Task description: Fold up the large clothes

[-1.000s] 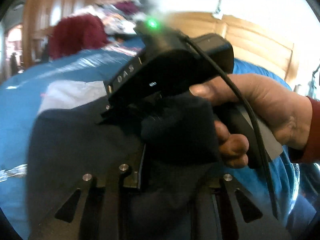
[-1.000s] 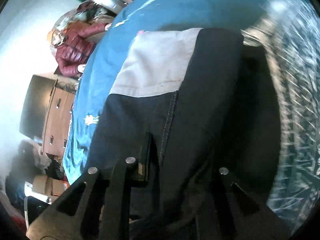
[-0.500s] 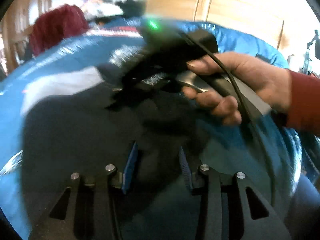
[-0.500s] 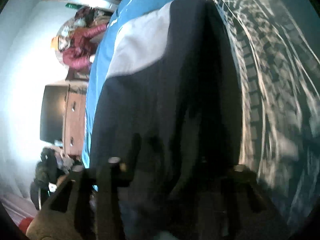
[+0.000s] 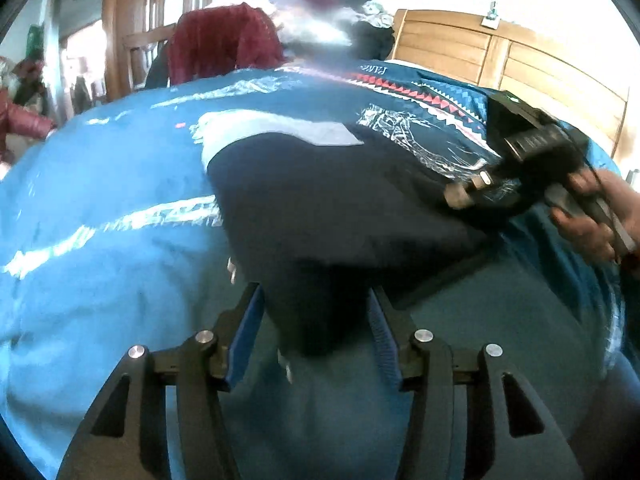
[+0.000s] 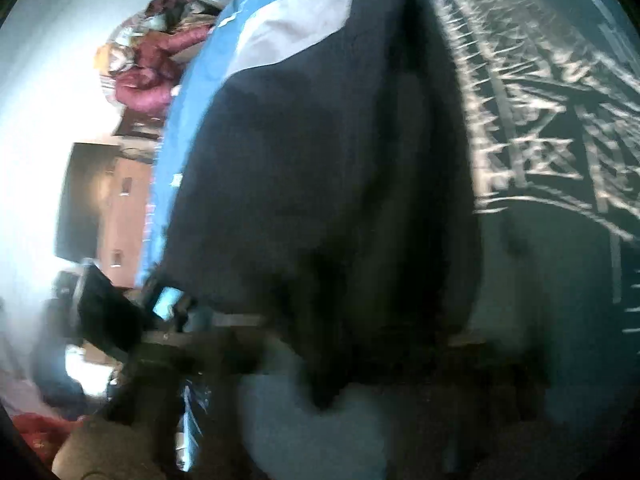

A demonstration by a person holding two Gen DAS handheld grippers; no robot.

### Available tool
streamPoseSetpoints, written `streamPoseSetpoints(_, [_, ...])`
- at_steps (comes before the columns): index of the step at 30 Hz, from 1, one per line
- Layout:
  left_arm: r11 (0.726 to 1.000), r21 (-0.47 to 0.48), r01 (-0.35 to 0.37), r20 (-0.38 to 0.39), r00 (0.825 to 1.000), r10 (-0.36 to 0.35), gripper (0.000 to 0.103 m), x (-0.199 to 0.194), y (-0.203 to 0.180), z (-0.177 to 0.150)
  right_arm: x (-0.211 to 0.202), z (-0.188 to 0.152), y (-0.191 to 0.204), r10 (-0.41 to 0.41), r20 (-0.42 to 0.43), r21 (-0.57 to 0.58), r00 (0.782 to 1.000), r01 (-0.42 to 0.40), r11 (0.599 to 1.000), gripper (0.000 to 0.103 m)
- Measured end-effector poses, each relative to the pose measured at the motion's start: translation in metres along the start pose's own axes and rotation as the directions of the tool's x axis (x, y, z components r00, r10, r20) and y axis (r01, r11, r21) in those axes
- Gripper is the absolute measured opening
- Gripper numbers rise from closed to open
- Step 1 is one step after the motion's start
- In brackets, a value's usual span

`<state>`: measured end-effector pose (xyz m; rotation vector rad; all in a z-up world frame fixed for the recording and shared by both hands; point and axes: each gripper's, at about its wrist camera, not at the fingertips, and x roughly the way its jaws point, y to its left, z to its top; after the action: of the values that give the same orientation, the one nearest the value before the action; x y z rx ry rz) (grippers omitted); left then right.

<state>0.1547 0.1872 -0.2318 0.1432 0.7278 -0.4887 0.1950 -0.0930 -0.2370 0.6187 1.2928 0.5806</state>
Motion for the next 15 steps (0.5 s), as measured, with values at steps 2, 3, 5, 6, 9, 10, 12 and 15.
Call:
streamPoseSetpoints(2, [0.999,0.033,-0.033,-0.094,0.995,0.036,0.050,0.025,0.014,0.002,-0.007,0.002,-0.022,0.016,0.032,0.055,0.999,-0.018,0.998,0.005])
streamPoseSetpoints(3, [0.997,0.064,-0.047,-0.121,0.991,0.054,0.050,0.028,0.020,0.000,-0.007,0.001,-0.027,0.040,0.031,0.061,0.999,-0.042,0.997,0.005])
streamPoseSetpoints(5, [0.990,0.126,-0.056,-0.140,0.987,0.073,0.052,0.028,0.024,-0.008,-0.003,-0.001,-0.025,0.045,0.025,0.050,0.999,-0.046,0.998,0.005])
streamPoseSetpoints(6, [0.992,0.121,-0.032,-0.159,0.986,0.052,0.052,0.024,0.026,-0.011,0.000,-0.001,-0.025,0.042,0.027,0.049,0.999,-0.043,0.998,0.005])
streamPoseSetpoints(9, [0.991,0.128,0.049,-0.108,0.994,-0.036,0.043,-0.018,0.016,-0.003,0.002,0.003,-0.027,0.057,0.036,0.047,0.998,-0.058,0.997,0.004])
streamPoseSetpoints(10, [0.990,0.114,0.081,-0.065,0.995,-0.074,0.043,-0.034,0.014,0.000,0.002,0.003,-0.026,0.054,0.037,0.040,0.998,-0.055,0.998,0.004])
streamPoseSetpoints(12, [0.989,0.084,0.120,0.073,0.989,-0.126,0.045,-0.064,0.016,0.019,0.000,0.001,-0.024,0.042,0.038,0.029,0.998,-0.043,0.999,0.005])
streamPoseSetpoints(15, [0.990,0.089,0.111,0.134,0.983,-0.122,0.045,-0.033,0.023,0.043,-0.005,-0.003,-0.024,0.024,0.040,0.023,0.999,-0.025,0.999,0.005])
